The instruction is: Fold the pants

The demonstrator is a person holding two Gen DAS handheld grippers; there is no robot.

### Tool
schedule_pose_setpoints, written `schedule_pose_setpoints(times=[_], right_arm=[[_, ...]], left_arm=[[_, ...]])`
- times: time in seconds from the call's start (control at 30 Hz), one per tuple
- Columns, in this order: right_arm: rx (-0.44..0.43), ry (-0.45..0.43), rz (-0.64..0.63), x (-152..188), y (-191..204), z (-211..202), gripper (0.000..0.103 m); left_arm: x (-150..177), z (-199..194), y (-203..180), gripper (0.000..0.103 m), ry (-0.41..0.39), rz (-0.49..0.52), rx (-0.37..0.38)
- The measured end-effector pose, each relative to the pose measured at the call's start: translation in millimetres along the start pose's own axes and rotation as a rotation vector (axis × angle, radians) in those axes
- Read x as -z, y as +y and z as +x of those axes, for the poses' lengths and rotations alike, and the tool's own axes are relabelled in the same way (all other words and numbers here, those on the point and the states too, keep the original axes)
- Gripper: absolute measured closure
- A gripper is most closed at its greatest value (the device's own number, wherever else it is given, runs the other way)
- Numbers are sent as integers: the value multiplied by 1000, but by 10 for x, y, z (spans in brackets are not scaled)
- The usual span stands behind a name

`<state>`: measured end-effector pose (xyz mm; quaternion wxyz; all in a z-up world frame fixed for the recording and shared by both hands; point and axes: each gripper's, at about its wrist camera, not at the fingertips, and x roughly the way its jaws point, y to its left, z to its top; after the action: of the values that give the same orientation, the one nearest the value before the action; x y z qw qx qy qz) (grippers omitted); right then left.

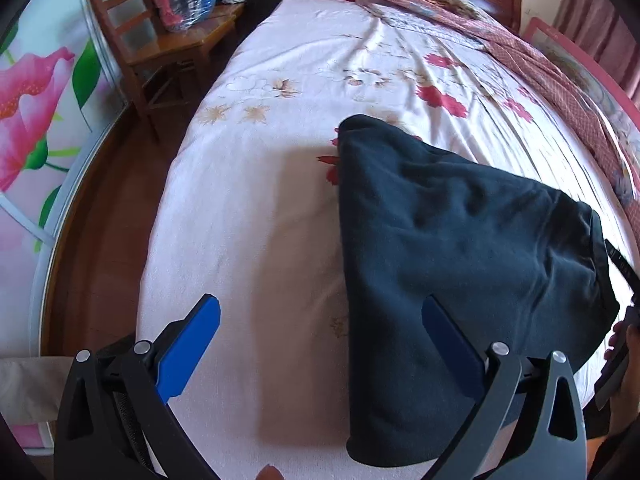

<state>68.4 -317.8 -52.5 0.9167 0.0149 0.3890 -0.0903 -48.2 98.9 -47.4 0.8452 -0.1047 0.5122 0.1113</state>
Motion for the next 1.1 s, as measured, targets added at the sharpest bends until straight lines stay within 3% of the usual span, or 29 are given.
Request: schedule_pose_setpoints(times=[0.37,0.77,1.1], right_arm=[[-19,17,7,44,19,155,16],[-21,-8,-9,-14,80,52,16],[-29,-16,-10,15,63,-87,16]], left_arm=[[-124,75,248,2,-9,-73,-60],[-232,24,589,2,-44,-160,-94],[-275,14,666,2,-68,-166,-131]])
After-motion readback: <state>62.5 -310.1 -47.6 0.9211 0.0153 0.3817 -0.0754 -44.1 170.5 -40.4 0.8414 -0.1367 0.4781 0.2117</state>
